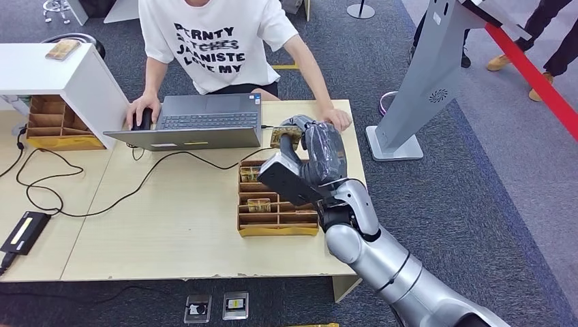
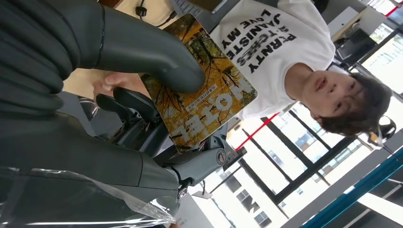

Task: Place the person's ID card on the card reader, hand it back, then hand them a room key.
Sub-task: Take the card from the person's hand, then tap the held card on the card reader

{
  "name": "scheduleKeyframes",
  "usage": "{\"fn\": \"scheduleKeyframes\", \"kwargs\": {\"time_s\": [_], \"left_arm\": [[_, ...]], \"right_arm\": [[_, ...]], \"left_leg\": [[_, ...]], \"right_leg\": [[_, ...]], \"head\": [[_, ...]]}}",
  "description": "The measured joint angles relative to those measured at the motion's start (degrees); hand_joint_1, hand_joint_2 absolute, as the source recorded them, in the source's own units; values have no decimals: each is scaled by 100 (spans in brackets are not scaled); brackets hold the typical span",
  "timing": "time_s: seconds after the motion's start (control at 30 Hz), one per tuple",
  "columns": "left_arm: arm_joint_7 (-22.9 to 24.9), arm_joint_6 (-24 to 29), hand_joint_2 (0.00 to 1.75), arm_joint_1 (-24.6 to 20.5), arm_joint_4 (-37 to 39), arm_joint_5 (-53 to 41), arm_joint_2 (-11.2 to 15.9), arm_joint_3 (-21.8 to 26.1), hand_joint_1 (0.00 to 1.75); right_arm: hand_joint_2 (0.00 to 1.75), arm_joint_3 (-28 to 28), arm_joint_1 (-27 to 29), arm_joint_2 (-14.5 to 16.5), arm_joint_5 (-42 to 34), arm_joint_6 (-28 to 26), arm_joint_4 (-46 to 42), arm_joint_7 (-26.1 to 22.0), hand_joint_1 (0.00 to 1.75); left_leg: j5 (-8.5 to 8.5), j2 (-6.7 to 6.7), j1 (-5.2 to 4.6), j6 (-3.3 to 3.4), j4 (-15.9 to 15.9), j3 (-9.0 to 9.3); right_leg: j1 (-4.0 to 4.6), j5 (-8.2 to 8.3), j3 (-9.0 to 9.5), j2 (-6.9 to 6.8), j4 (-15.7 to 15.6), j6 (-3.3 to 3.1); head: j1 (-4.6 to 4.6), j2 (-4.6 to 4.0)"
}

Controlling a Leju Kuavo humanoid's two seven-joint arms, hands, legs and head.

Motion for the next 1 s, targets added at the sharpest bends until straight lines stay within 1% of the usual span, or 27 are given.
{"fn": "scheduleKeyframes", "kwargs": {"time_s": [0.07, 0.23, 0.43, 0.6, 0.83, 1.0], "left_arm": [[0, 2, 0, 0, 0, 8, 0, 0, 0], [0, 17, 0, 6, 0, 59, 0, 1, 0], [0, 20, 0, 11, 0, 88, 0, 2, 0], [0, 20, 0, 20, 0, 90, 0, 2, 0], [0, 24, 0, 35, 0, 95, 0, 4, 0], [-1, 39, 0, 37, 0, 131, -2, 8, 0]], "right_arm": [[175, -7, 11, -17, -235, 11, -40, -67, 175], [175, -99, 90, -67, -1172, 49, -192, -286, 175], [175, -292, 226, -189, -1858, 1, -396, -428, 175], [175, -498, 411, -363, -2036, -110, -611, -451, 175], [175, -742, 689, -601, -2029, -184, -919, -426, 175], [175, -869, 913, -773, -1938, -180, -1128, -235, 175]], "left_leg": [[0, 0, 0, 0, 0, 0], [0, 0, 0, 0, 0, 1], [0, 1, 0, 0, 0, 3], [0, 1, 0, 0, 0, 4], [0, 5, 0, 0, 0, 4], [0, 4, 0, 0, 0, 5]], "right_leg": [[0, 0, 0, 0, 0, 0], [0, 0, 0, 0, 0, 0], [0, 0, 0, 1, -1, 0], [0, 0, 0, 2, -1, 0], [0, 0, -1, 3, -1, 0], [0, 0, 0, 2, -1, 0]], "head": [[0, 0], [0, 0], [-1, 0], [1, 0], [0, 0], [0, 0]]}}
